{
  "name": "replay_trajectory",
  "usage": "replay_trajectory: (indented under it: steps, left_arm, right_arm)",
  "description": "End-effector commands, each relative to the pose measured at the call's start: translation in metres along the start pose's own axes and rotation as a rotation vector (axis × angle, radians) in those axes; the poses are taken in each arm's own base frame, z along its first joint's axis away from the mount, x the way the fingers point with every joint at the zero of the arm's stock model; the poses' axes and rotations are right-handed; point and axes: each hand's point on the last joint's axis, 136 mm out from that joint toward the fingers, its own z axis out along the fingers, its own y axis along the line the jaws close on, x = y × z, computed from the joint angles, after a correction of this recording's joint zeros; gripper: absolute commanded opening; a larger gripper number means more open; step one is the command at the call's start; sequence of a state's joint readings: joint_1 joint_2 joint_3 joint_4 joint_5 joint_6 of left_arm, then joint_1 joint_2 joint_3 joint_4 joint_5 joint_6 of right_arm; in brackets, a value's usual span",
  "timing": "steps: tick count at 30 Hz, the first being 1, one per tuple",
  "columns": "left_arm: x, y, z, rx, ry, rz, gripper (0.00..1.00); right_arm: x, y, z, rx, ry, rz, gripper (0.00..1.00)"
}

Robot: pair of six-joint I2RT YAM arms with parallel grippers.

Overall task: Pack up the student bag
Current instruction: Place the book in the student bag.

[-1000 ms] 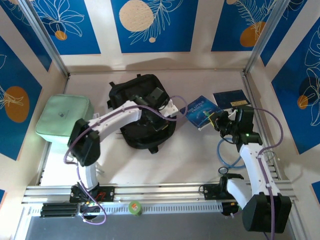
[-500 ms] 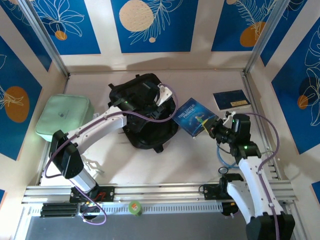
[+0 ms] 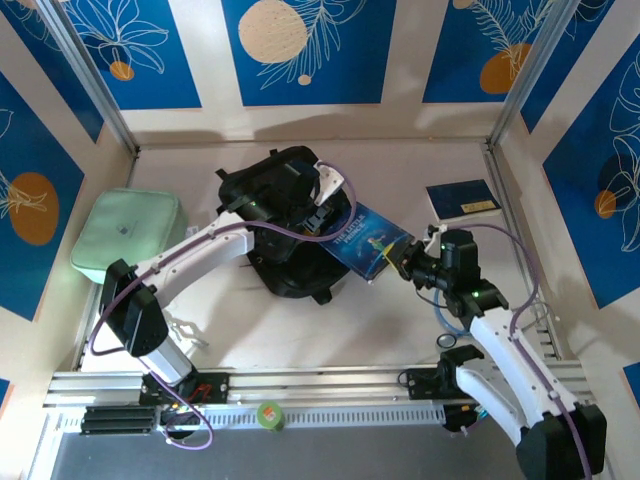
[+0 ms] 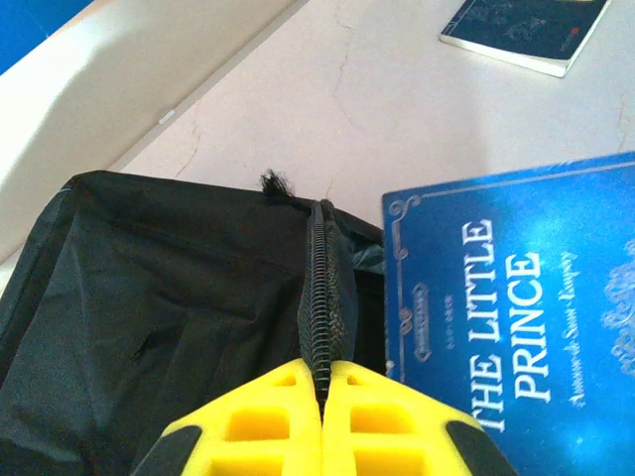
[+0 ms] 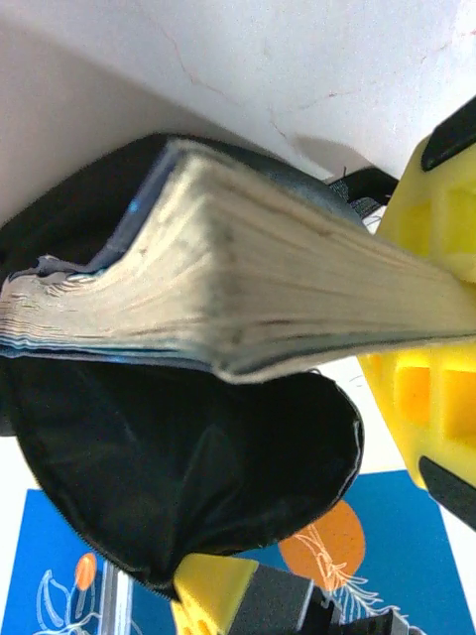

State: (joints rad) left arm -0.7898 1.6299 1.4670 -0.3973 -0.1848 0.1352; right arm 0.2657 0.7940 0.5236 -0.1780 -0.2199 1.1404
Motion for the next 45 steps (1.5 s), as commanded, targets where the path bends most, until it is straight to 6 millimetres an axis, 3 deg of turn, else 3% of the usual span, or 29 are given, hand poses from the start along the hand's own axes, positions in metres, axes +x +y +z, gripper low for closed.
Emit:
replay_trajectory:
  steps: [1,12,17,23,26,29,39,45]
  left_arm:
    - [-0.042,0.001,-0.011,0.011,-0.132,-0.034,0.0]
    - [-0.053,0.002,-0.016,0.015,-0.175,-0.05,0.0]
    - [-0.054,0.001,-0.017,0.023,-0.177,-0.052,0.0]
    - [-0.054,-0.001,-0.016,0.037,-0.182,-0.061,0.0]
    - [-0.053,0.0,-0.014,0.034,-0.176,-0.061,0.0]
    - [-0.052,-0.005,-0.012,0.061,-0.176,-0.057,0.0]
    - [-0.052,-0.005,-0.009,0.088,-0.178,-0.089,0.0]
    - [-0.046,-0.001,-0.009,0.1,-0.171,-0.132,0.0]
  right_arm:
    - [-0.006,0.047,0.005,-0.136,0.004,-0.032,0.02]
    - [-0.003,0.079,0.062,-0.167,0.103,0.071,0.01]
    - [-0.009,0.096,0.077,-0.225,0.099,0.074,0.01]
    - [-0.005,0.075,0.11,-0.07,0.004,-0.028,0.01]
    - [-0.003,0.048,0.131,0.048,-0.066,-0.099,0.01]
    - [-0.005,0.019,0.151,0.13,-0.072,-0.037,0.01]
    - [0.017,0.036,0.246,-0.026,0.076,0.058,0.06]
    - [0.036,0.036,0.27,-0.037,0.155,0.068,0.12]
